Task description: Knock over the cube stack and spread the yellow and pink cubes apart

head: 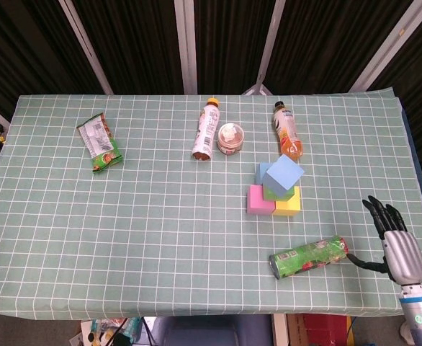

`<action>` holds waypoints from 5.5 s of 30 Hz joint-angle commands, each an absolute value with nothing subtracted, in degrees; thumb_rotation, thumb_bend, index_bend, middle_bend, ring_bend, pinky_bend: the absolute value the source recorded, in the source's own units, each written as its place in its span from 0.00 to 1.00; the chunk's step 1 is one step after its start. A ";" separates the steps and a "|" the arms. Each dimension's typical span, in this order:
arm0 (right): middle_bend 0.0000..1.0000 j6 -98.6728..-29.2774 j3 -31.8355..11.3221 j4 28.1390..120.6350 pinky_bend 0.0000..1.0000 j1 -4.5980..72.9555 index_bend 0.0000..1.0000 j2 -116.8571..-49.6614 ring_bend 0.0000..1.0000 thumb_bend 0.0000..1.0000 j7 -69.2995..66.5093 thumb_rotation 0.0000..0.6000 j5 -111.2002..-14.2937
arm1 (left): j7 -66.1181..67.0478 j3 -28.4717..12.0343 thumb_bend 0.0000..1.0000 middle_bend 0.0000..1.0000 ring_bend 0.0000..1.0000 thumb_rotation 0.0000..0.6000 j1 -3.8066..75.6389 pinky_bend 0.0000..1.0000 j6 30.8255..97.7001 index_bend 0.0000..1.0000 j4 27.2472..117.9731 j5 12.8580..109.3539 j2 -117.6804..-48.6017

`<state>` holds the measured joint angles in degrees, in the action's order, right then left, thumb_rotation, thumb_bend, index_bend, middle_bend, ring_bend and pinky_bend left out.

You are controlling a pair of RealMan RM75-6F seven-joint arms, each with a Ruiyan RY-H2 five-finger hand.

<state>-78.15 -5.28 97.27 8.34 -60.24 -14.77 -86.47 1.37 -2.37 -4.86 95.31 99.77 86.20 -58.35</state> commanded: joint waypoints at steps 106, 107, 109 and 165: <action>0.34 -63.96 -16.92 83.42 0.04 33.38 0.32 -87.73 0.33 0.09 13.76 1.00 -49.42 | 3.05 -4.32 0.15 0.03 0.00 1.00 -4.77 0.00 93.59 0.18 100.69 80.63 -58.03; 0.34 -63.70 -16.70 82.60 0.04 33.36 0.32 -87.84 0.33 0.09 13.73 1.00 -49.56 | 3.24 -4.29 0.15 0.03 0.00 1.00 -4.73 0.00 93.56 0.18 100.72 80.69 -58.08; 0.34 -62.99 -16.46 81.21 0.04 33.27 0.32 -88.06 0.33 0.09 13.15 1.00 -49.71 | 3.65 -4.24 0.15 0.03 0.00 1.00 -4.67 0.00 93.53 0.18 100.76 80.78 -58.22; 0.51 -68.22 -21.56 103.68 0.10 33.87 0.44 -78.18 0.60 0.16 18.35 1.00 -55.20 | 3.03 -4.05 0.15 0.03 0.00 1.00 -4.86 0.00 93.54 0.18 100.94 80.84 -57.88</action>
<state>-67.40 -20.15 99.79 32.85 -79.66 15.83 -56.55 3.04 -4.05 -4.85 93.54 100.94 80.85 -57.89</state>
